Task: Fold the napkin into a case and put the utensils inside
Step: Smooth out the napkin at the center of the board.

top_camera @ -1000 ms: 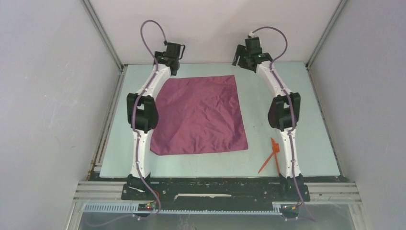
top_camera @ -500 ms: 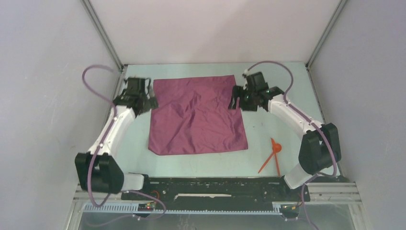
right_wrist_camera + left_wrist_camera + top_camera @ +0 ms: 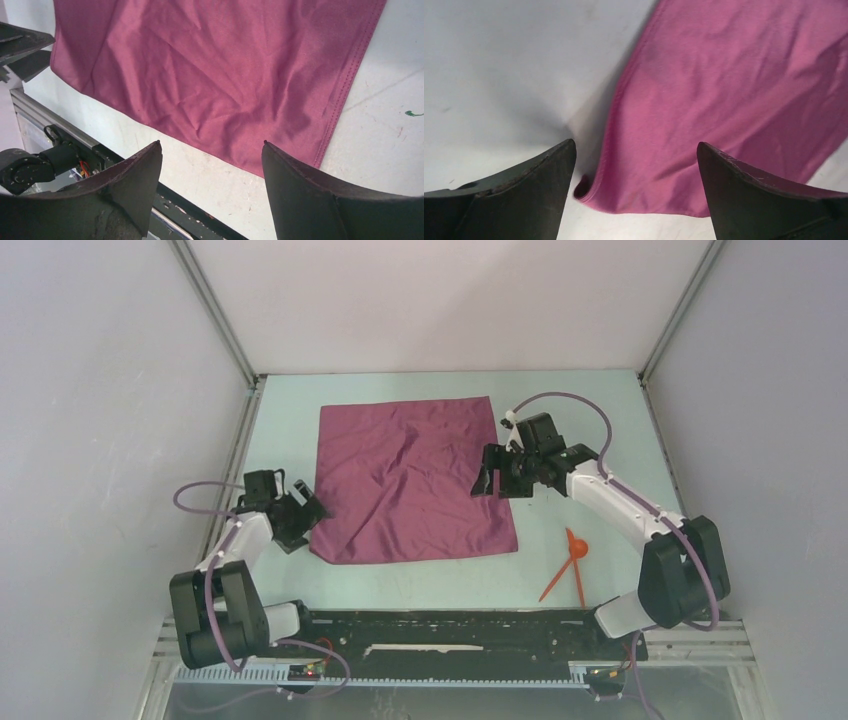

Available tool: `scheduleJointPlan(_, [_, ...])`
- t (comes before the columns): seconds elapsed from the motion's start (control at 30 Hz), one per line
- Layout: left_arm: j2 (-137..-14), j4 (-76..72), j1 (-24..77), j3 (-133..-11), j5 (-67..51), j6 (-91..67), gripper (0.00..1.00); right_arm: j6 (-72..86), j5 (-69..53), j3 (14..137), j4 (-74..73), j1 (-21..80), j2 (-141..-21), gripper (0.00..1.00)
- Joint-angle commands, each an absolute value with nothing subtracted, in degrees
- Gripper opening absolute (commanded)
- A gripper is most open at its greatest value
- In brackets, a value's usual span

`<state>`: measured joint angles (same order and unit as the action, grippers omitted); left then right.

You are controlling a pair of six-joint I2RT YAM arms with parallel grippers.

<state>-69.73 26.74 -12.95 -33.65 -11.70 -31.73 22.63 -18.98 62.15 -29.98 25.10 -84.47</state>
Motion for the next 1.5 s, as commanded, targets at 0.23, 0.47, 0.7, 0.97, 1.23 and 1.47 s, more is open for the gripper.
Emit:
scheduleJointPlan(0.23, [-69.53, 22.20, -13.26, -34.15, -22.62, -34.28, 0.95, 22.72, -21.23, 62.13, -27.34, 24.00, -81.74, 0.79])
scheduleJointPlan(0.47, [-61.08, 37.09, -13.35, -34.35, -30.03, -39.98, 0.92, 22.93, -22.42, 62.14, -26.61, 22.39, -81.07, 0.78])
scheduleJointPlan(0.7, [-47.12, 54.17, -13.36, -40.82, -6.69, -43.91, 0.98, 23.76, -23.87, 62.14, -26.26, 22.00, -82.65, 0.77])
scheduleJointPlan(0.97, [-53.04, 61.15, -13.50, -42.16, 6.39, -50.24, 1.00, 32.28, 0.11, 62.14, -36.62, 23.91, -83.50, 0.76])
scheduleJointPlan(1.23, [-56.22, 44.05, -12.19, -38.05, -1.17, -39.37, 0.91, 39.10, -3.48, 57.15, -36.95, 26.61, -84.75, 0.63])
scheduleJointPlan(1.47, [-65.33, 36.28, -11.54, -38.34, -15.78, -36.67, 1.00, 30.88, -22.40, 54.23, -28.52, 26.96, -83.00, 0.73])
